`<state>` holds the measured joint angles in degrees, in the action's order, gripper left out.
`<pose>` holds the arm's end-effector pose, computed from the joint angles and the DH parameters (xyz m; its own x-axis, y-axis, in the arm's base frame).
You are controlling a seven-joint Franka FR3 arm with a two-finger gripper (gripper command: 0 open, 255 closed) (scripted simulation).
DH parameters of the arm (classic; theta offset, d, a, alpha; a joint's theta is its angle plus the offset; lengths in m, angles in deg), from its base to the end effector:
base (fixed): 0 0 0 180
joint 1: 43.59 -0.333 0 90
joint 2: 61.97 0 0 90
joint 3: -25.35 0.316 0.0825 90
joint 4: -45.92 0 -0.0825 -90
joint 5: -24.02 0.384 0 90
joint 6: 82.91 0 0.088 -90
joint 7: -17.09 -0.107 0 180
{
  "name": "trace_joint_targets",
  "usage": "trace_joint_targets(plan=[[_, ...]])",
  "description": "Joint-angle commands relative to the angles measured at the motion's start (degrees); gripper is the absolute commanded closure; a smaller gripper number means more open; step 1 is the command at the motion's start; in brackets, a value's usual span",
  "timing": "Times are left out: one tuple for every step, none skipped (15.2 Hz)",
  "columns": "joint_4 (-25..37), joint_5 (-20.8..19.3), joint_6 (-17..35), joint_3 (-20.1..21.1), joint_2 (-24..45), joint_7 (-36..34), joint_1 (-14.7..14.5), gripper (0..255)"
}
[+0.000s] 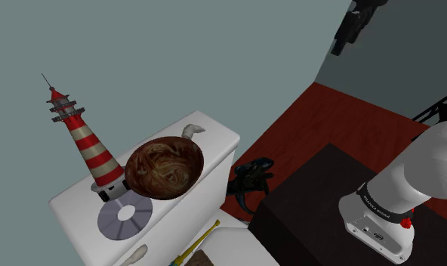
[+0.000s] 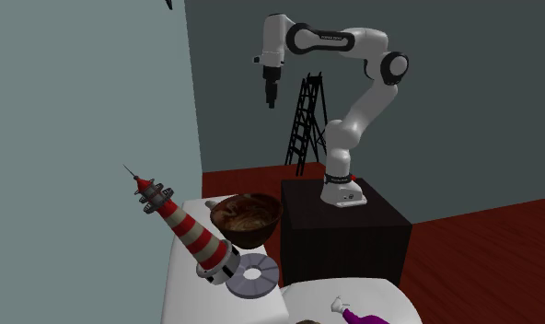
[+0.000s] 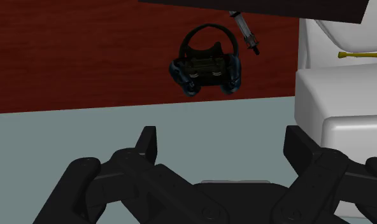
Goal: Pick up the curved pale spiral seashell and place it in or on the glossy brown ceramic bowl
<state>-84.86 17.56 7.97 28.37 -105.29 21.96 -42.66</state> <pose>0.3175 0.0054 0.6181 0.9929 0.1098 0.0460 0.1016 -0.9830 0.1527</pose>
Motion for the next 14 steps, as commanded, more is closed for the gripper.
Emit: trace_joint_targets(plan=[[0.0,0.0,0.0,0.0,0.0,0.0,0.0,0],[-0.6,1.0,0.6,1.1,0.5,-2.1,-0.1,0],[-1.1,1.9,1.2,2.2,1.0,-4.2,-0.1,0],[-1.6,2.9,1.8,3.3,1.6,-6.2,-0.2,0],[-2.0,3.9,2.4,4.3,2.4,-8.3,-0.3,0],[-2.3,4.8,3.1,5.4,3.2,-10.3,-0.3,0],[-2.5,5.8,3.9,6.5,4.1,-12.4,-0.4,0],[-2.7,6.7,4.6,7.6,5.0,-14.4,-0.5,0],[-2.7,7.6,5.4,8.7,6.1,-16.4,-0.5,0],[-2.7,8.4,6.2,9.7,7.2,-18.4,-0.6,0],[-2.7,9.3,7.1,10.8,8.5,-20.4,-0.6,0],[-2.5,10.0,8.0,11.9,9.8,-22.4,-0.6,0],[-2.3,10.8,8.8,12.9,11.1,-24.4,-0.6,0],[-1.9,11.4,9.7,13.9,12.6,-26.4,-0.6,0]])
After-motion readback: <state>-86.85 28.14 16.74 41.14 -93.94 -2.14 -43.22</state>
